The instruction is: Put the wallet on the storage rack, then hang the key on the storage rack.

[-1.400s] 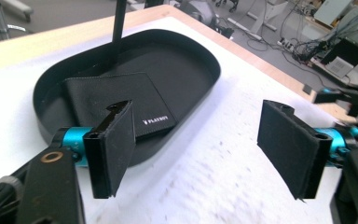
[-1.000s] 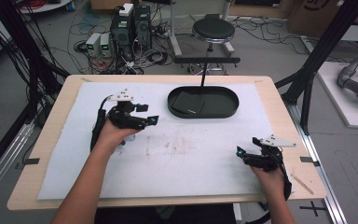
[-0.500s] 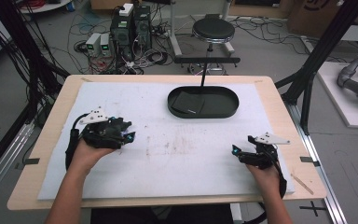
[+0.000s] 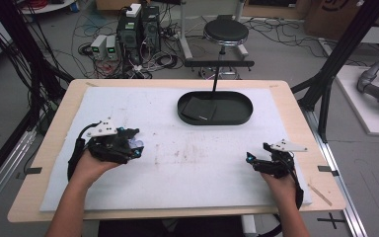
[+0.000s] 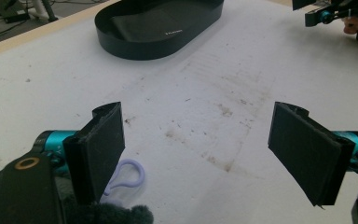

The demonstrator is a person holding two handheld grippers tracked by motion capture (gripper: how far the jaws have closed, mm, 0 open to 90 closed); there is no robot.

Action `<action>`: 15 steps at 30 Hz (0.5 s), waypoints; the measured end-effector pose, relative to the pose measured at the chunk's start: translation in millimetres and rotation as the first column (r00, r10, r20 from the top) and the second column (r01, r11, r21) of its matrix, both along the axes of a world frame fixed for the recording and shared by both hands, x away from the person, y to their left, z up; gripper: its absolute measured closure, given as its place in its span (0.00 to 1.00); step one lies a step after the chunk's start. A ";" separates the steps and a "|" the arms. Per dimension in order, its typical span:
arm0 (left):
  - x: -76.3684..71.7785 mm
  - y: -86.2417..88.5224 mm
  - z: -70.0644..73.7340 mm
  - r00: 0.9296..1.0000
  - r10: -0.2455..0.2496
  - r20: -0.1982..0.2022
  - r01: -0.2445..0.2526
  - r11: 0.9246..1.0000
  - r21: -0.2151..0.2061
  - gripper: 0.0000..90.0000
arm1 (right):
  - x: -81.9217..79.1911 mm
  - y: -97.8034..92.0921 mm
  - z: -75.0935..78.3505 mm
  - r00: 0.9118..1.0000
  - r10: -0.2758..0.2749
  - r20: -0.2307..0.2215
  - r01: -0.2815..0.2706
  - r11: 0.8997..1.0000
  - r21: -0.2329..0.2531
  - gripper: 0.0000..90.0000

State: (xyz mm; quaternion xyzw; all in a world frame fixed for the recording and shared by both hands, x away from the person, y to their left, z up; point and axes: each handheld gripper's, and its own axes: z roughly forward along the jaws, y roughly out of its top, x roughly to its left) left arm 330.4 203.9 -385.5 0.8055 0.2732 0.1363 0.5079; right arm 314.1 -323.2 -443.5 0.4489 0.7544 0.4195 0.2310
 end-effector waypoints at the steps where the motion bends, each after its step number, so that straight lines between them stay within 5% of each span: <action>1: 0.0 0.0 0.0 1.000 0.000 0.000 0.000 1.000 0.000 0.20 | -0.3 0.3 0.0 1.000 -0.001 -0.002 0.001 1.000 0.004 0.22; 9: 3.4 -0.5 2.9 1.000 0.000 0.019 0.000 1.000 -0.003 0.21 | -0.7 -1.3 -1.7 1.000 0.009 -0.010 -0.009 1.000 -0.001 0.22; 15: 11.3 -2.2 -3.3 1.000 -0.006 -0.004 0.006 1.000 0.023 0.21 | -5.1 -6.6 -0.8 1.000 -0.011 -0.007 0.011 1.000 0.015 0.22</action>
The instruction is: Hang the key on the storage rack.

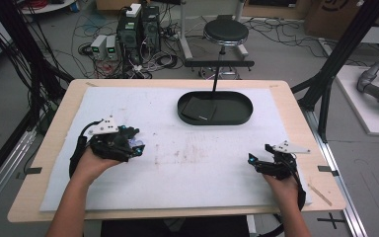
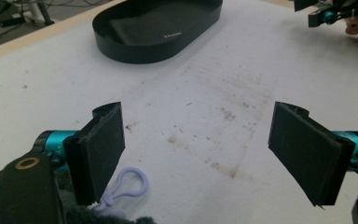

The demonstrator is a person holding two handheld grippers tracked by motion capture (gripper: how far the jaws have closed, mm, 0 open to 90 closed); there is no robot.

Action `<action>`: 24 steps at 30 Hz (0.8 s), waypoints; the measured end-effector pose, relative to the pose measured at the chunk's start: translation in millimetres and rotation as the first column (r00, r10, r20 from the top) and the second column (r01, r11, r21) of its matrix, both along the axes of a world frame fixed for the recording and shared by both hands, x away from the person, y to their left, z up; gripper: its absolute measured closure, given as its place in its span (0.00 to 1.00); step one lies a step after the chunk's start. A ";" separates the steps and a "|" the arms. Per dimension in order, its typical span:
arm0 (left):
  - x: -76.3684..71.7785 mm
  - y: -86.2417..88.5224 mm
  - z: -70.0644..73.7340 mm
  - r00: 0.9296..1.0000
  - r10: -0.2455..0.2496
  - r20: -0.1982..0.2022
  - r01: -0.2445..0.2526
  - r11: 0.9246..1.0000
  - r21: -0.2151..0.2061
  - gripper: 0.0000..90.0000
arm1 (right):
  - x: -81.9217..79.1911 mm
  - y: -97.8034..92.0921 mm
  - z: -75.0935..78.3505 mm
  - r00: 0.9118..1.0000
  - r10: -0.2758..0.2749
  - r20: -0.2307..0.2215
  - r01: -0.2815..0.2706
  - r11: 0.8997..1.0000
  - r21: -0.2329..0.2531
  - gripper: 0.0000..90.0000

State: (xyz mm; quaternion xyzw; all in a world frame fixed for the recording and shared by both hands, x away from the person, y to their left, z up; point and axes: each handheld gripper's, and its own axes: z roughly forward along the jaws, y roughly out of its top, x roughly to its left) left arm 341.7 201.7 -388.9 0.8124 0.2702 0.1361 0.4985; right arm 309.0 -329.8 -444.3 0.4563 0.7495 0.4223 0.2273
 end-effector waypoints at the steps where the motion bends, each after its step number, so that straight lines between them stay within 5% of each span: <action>1: 1.4 -0.3 -1.3 1.000 0.000 -0.006 0.000 1.000 0.004 0.20 | -0.5 -1.0 -0.1 1.000 -0.003 0.004 0.003 1.000 -0.002 0.22; 7: 4.8 3.8 -3.9 1.000 0.002 -0.011 -0.001 0.999 0.049 0.21 | -2.0 -2.1 -0.4 1.000 -0.002 0.004 0.002 1.000 0.000 0.22; 13: 13.9 13.6 -9.8 0.999 0.036 0.000 -0.035 0.989 0.144 0.21 | -5.3 -0.2 -0.2 1.000 0.007 0.002 -0.007 1.000 -0.002 0.22; 18: 24.4 13.6 -16.3 0.999 0.034 -0.015 -0.031 0.985 0.170 0.24 | -4.9 -0.2 -0.2 1.000 0.004 -0.001 -0.004 1.000 0.004 0.22; 24: 34.0 7.6 -18.9 1.000 0.001 -0.009 0.002 0.959 0.283 0.35 | -4.2 1.4 -0.9 1.000 0.001 -0.006 -0.001 1.000 -0.001 0.22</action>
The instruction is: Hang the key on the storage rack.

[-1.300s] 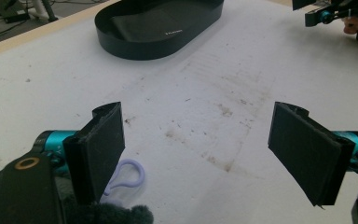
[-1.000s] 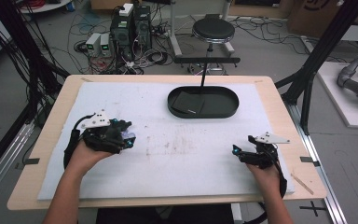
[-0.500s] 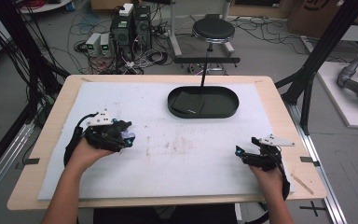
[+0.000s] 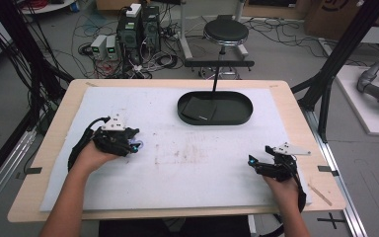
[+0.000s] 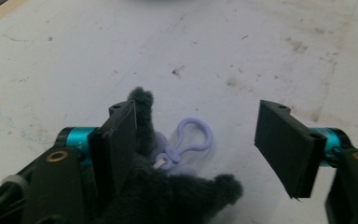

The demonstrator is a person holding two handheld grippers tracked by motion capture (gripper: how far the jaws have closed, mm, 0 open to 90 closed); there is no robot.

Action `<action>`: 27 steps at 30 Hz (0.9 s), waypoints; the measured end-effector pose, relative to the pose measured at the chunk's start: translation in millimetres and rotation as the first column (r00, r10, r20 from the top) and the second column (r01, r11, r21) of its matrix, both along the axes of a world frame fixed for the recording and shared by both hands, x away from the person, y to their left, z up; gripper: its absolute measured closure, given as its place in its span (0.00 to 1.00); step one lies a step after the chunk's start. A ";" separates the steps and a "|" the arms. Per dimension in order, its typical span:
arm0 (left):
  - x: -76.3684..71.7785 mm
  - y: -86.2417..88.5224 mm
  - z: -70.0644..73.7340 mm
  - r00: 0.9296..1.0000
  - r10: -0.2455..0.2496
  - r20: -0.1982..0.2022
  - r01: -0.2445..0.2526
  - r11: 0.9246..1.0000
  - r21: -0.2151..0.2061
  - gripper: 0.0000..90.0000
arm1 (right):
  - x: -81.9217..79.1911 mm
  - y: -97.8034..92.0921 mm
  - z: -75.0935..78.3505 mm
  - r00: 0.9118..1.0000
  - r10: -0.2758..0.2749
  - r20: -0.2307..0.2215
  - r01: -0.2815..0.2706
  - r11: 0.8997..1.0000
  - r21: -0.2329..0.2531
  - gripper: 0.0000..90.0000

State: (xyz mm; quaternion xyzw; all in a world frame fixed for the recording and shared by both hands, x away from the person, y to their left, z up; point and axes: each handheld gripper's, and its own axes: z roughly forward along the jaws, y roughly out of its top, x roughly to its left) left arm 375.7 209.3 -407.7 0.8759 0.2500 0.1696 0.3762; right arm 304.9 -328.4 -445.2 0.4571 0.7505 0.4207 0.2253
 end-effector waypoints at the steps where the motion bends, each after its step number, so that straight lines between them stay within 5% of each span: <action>1: 2.3 0.8 -0.9 1.000 0.003 -0.002 -0.003 1.000 0.004 0.36 | 0.2 0.1 -0.1 1.000 0.000 0.000 0.000 1.000 -0.003 0.22; 3: 4.6 1.0 -4.2 1.000 -0.016 -0.010 0.016 1.000 0.016 0.46 | 0.7 0.8 -0.6 1.000 0.001 -0.003 -0.001 1.000 -0.002 0.22; 14: 9.1 -6.8 -15.0 0.997 -0.080 0.015 0.078 0.990 0.115 0.64 | -0.3 1.0 -0.5 1.000 0.000 0.000 0.000 1.000 0.000 0.22; 19: 9.6 -14.4 -23.9 0.993 -0.119 0.004 0.116 0.974 0.193 0.70 | -0.4 0.4 -0.5 1.000 -0.002 -0.001 0.002 1.000 0.000 0.22; 27: 11.7 -13.6 -24.9 0.993 -0.118 0.021 0.112 0.974 0.197 0.78 | -0.6 0.8 -0.5 1.000 -0.001 -0.002 0.001 1.000 0.001 0.22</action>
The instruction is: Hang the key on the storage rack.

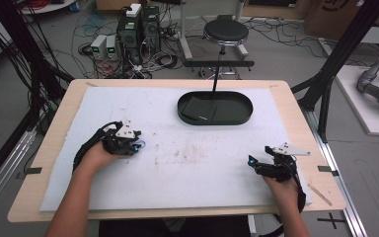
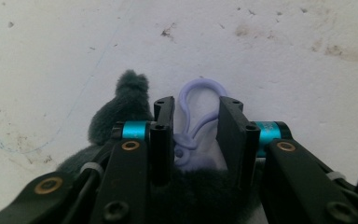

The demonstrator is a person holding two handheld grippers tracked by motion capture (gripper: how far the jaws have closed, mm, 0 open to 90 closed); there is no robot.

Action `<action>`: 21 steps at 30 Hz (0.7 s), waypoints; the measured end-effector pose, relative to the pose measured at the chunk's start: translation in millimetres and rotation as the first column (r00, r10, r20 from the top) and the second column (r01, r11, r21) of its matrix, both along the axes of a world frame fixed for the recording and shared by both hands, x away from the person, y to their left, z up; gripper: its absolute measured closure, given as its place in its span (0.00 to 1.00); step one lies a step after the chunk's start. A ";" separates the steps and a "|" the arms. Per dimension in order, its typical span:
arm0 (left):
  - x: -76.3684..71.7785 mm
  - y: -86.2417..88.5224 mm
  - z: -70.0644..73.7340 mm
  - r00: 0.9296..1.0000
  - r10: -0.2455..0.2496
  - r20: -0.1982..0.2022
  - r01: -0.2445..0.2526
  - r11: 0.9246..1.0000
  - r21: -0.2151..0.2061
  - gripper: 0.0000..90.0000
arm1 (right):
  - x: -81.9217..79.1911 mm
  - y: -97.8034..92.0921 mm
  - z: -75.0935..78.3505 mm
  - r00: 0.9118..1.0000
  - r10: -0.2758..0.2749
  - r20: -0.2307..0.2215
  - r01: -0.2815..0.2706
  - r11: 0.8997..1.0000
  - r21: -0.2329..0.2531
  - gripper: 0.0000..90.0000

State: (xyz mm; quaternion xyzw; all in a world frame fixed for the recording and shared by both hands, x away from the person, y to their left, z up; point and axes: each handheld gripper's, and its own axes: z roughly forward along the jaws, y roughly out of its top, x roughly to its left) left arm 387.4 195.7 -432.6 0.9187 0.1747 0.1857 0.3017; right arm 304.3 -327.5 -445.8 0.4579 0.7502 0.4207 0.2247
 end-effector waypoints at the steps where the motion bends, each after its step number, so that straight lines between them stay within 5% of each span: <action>1: -0.2 -0.1 -0.5 1.000 0.006 0.002 -0.006 1.000 0.000 0.78 | 0.1 0.2 0.0 1.000 0.001 0.002 -0.001 1.000 -0.002 0.22; 3: 0.0 -0.7 -0.4 1.000 0.004 0.016 -0.004 1.000 0.018 0.86 | -0.6 1.3 0.6 1.000 0.001 0.000 -0.001 1.000 0.003 0.22; 9: -3.7 0.9 2.8 1.000 0.005 0.016 -0.006 1.000 0.014 0.87 | -1.1 0.2 0.8 1.000 -0.002 0.006 0.002 1.000 0.004 0.22; 13: -6.6 7.9 10.3 1.000 0.011 0.014 -0.010 0.998 -0.063 0.87 | -1.3 -0.5 0.9 1.000 -0.002 0.004 0.002 1.000 0.006 0.22; 16: -10.1 14.3 19.8 0.999 0.016 0.036 -0.011 0.990 -0.142 0.87 | -0.3 0.0 0.6 1.000 -0.003 0.002 0.003 1.000 0.005 0.22; 18: -12.8 17.4 26.9 0.999 0.020 0.050 -0.010 0.978 -0.209 0.87 | 0.3 0.9 0.6 1.000 0.001 0.002 -0.001 1.000 0.002 0.22; 19: -12.8 17.4 26.9 0.999 0.020 0.050 -0.010 0.978 -0.209 0.87 | 0.3 0.9 0.6 1.000 0.001 0.002 -0.001 1.000 0.002 0.22; 21: -15.3 17.9 33.8 0.997 0.037 0.072 -0.015 0.960 -0.281 0.87 | 0.6 1.3 0.5 1.000 0.004 0.007 -0.004 1.000 -0.001 0.22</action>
